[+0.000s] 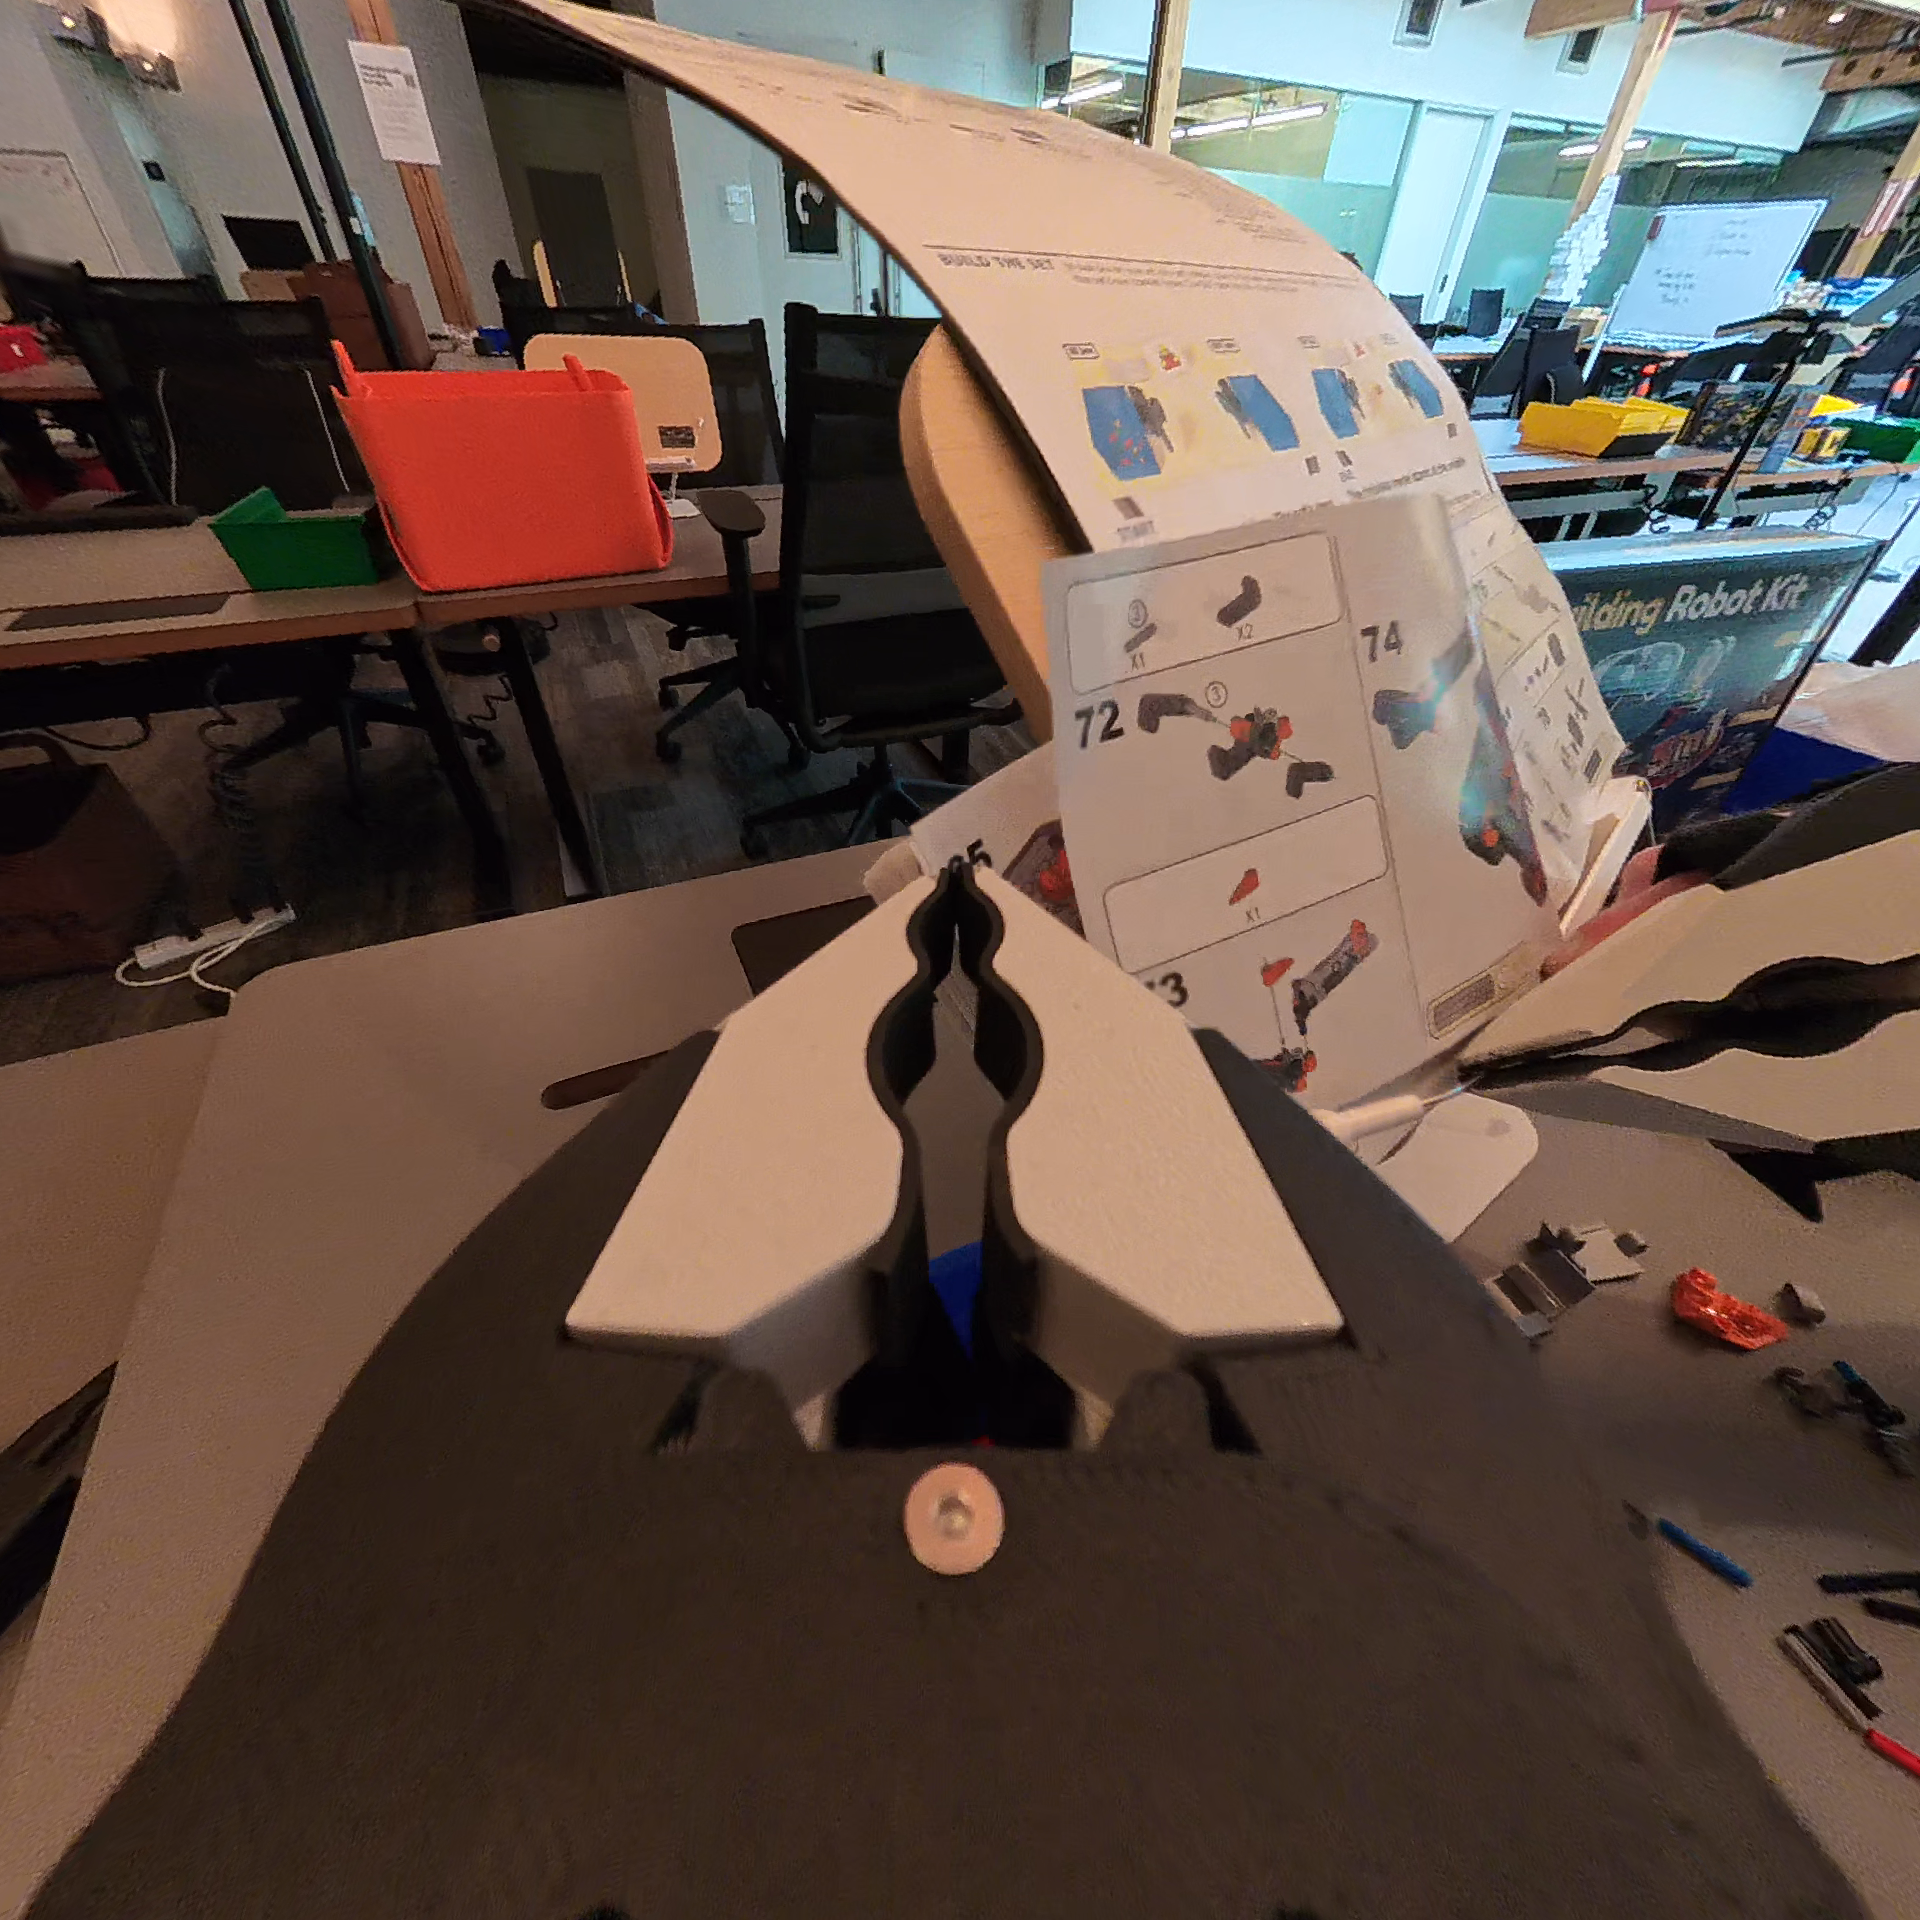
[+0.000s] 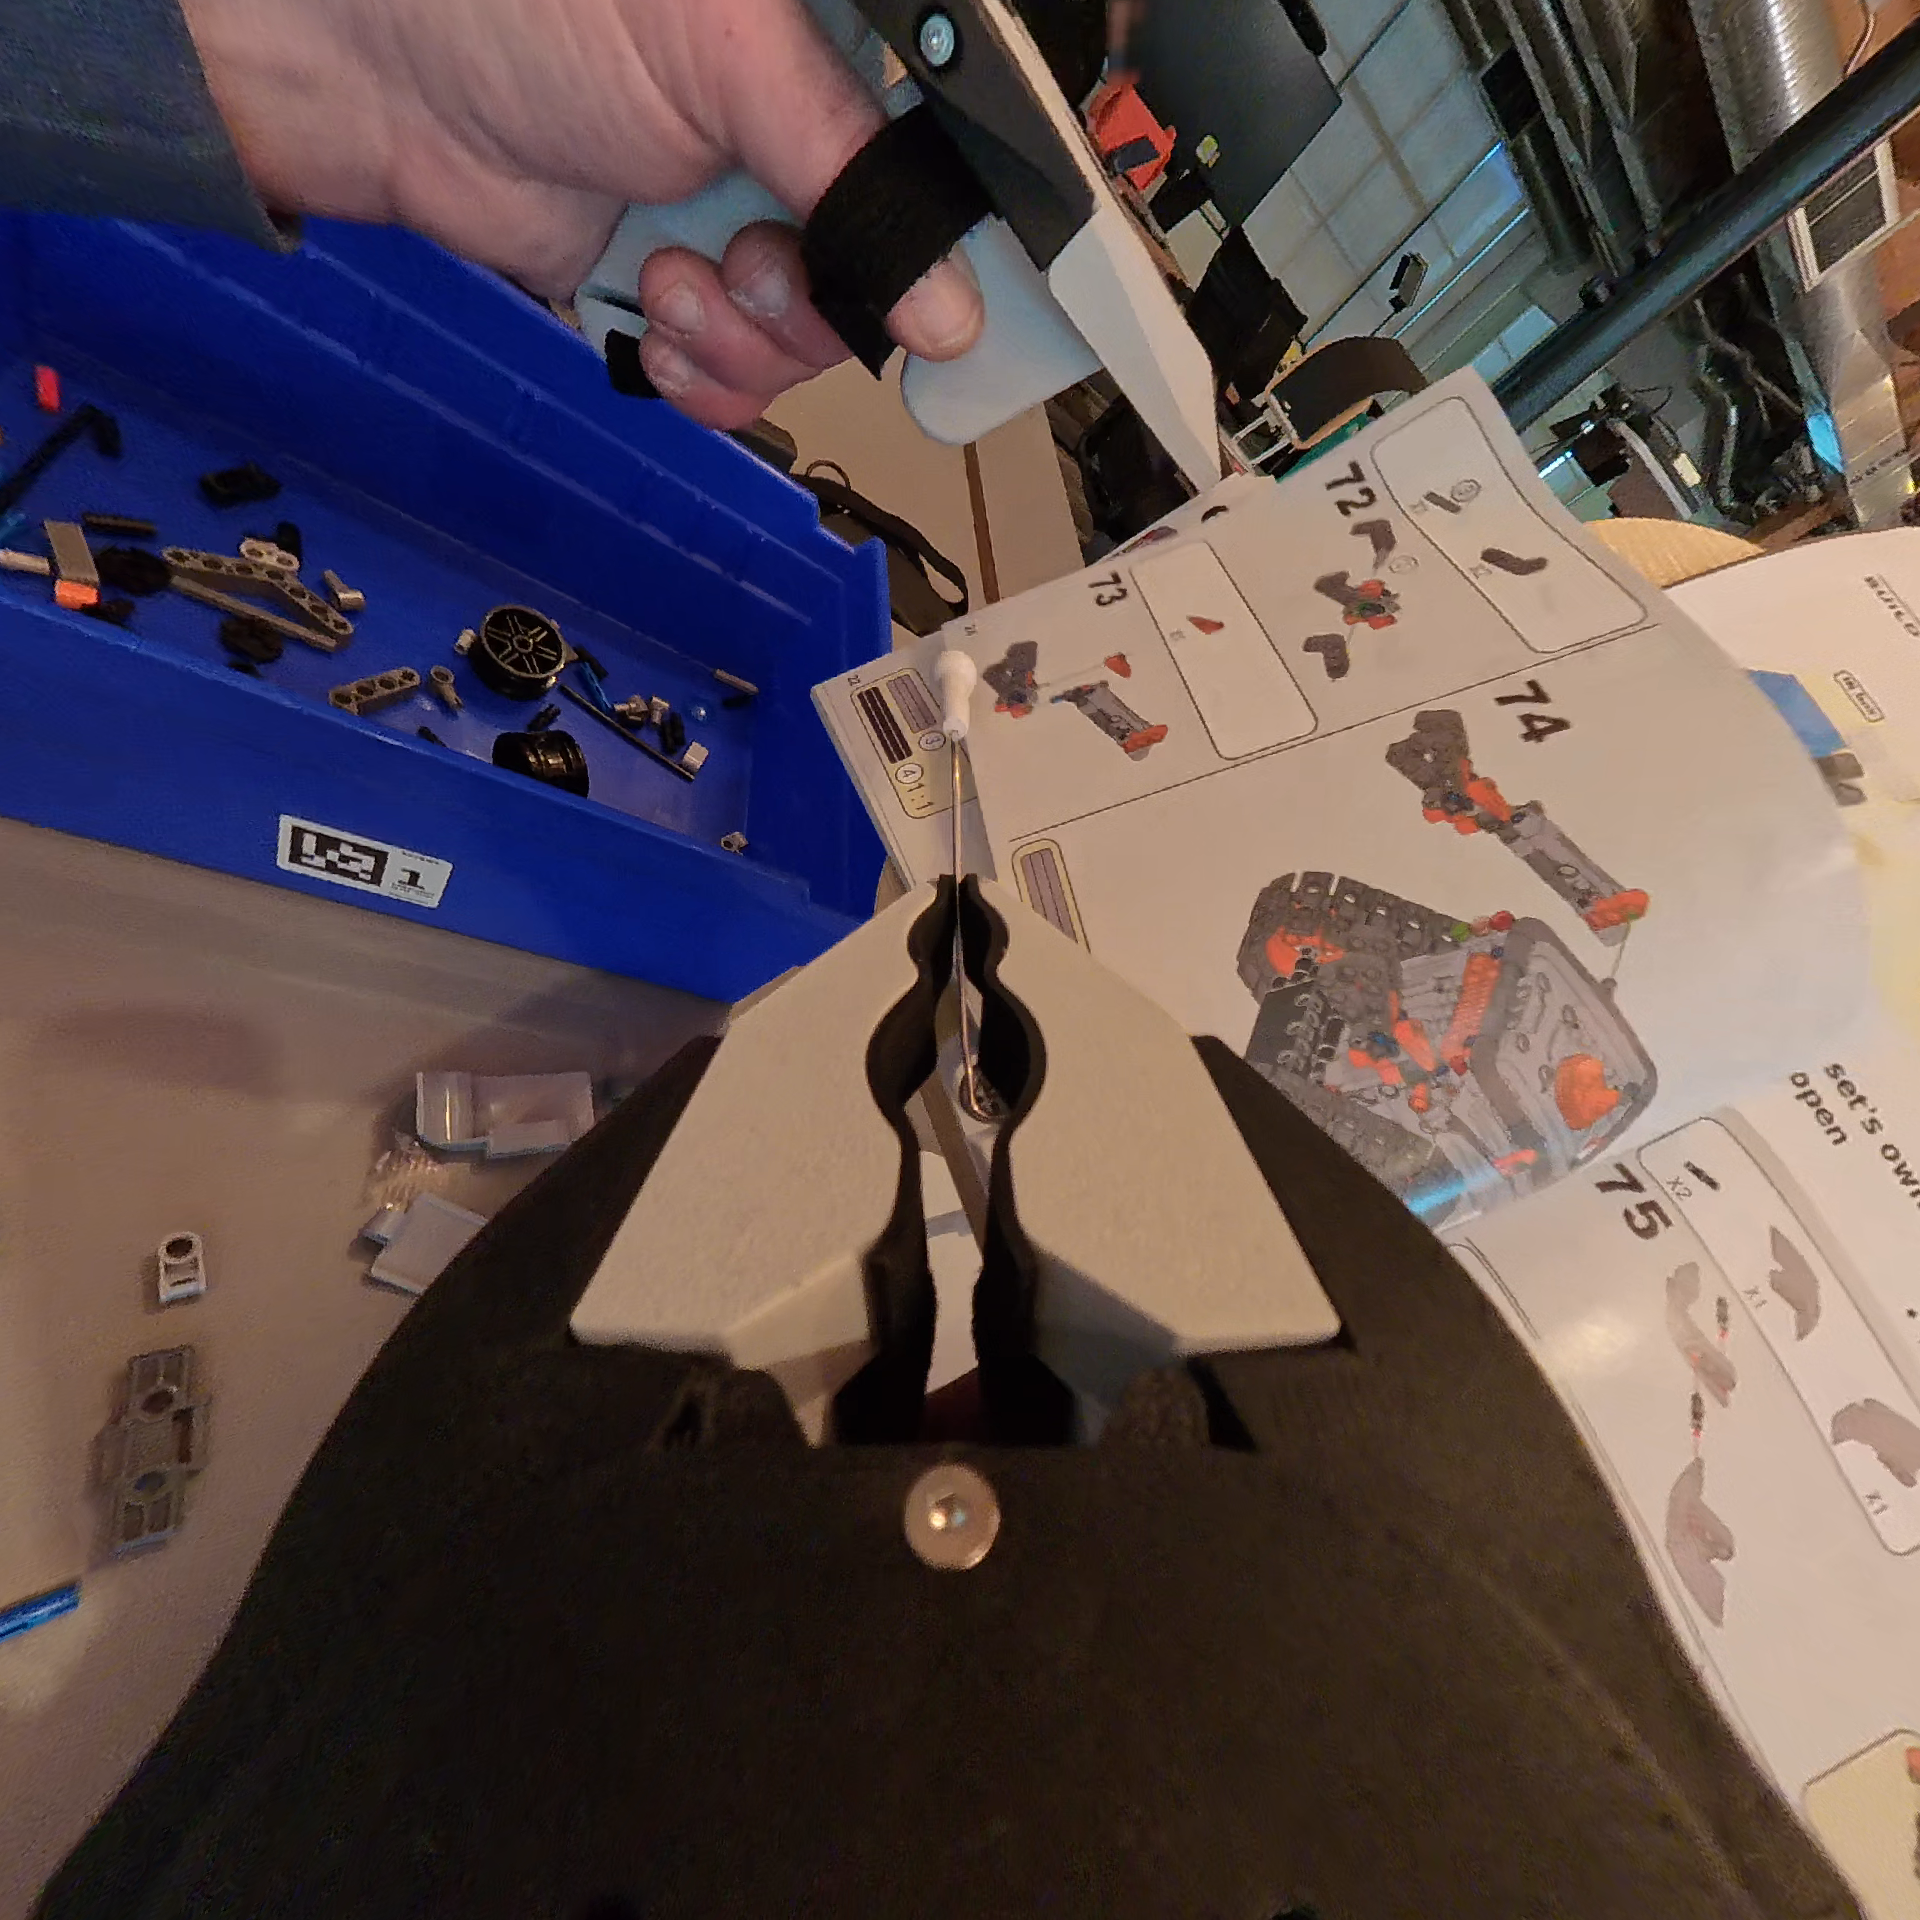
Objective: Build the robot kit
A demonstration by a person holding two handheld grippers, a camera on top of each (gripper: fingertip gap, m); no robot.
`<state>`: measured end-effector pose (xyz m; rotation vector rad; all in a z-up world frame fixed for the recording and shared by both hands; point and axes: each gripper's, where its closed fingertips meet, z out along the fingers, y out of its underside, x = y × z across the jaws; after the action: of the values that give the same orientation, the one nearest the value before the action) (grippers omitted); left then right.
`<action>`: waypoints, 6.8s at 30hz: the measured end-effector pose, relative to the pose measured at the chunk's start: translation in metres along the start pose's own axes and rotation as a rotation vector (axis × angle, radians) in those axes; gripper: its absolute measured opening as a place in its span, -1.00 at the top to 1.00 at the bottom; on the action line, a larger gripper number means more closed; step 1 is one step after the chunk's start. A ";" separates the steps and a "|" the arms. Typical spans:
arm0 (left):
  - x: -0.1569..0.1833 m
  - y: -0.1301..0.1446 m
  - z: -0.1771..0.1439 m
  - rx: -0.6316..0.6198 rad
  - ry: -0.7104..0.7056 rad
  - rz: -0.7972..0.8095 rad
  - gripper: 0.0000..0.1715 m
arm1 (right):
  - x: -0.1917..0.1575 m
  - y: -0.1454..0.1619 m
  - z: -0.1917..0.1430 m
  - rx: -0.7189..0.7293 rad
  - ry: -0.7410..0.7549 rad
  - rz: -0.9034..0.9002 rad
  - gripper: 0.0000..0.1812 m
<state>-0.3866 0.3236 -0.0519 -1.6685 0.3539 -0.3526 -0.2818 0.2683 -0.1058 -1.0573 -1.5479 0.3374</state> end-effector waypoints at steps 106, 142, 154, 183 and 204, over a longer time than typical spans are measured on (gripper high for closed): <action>0.441 0.259 -0.020 -0.716 0.694 0.461 0.83 | -0.203 0.164 -0.306 -0.427 -0.326 0.357 0.60; 0.457 0.250 -0.016 -0.627 0.728 0.681 0.64 | -0.164 0.165 -0.329 -0.373 -0.132 0.394 0.51; 0.371 0.247 -0.008 -0.717 0.497 0.620 0.71 | -0.164 0.165 -0.329 -0.356 -0.120 0.375 0.54; 0.411 0.156 -0.014 0.127 0.159 1.499 0.94 | -0.155 0.089 -0.258 -0.053 -0.209 0.587 0.83; 0.430 0.148 -0.013 0.028 0.483 0.910 0.58 | -0.142 0.085 -0.293 0.001 -0.082 0.187 0.95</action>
<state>-0.0079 0.1102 -0.1861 -1.2181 1.3914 -0.0596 0.0063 0.1082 -0.1736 -1.2031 -1.5245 0.5156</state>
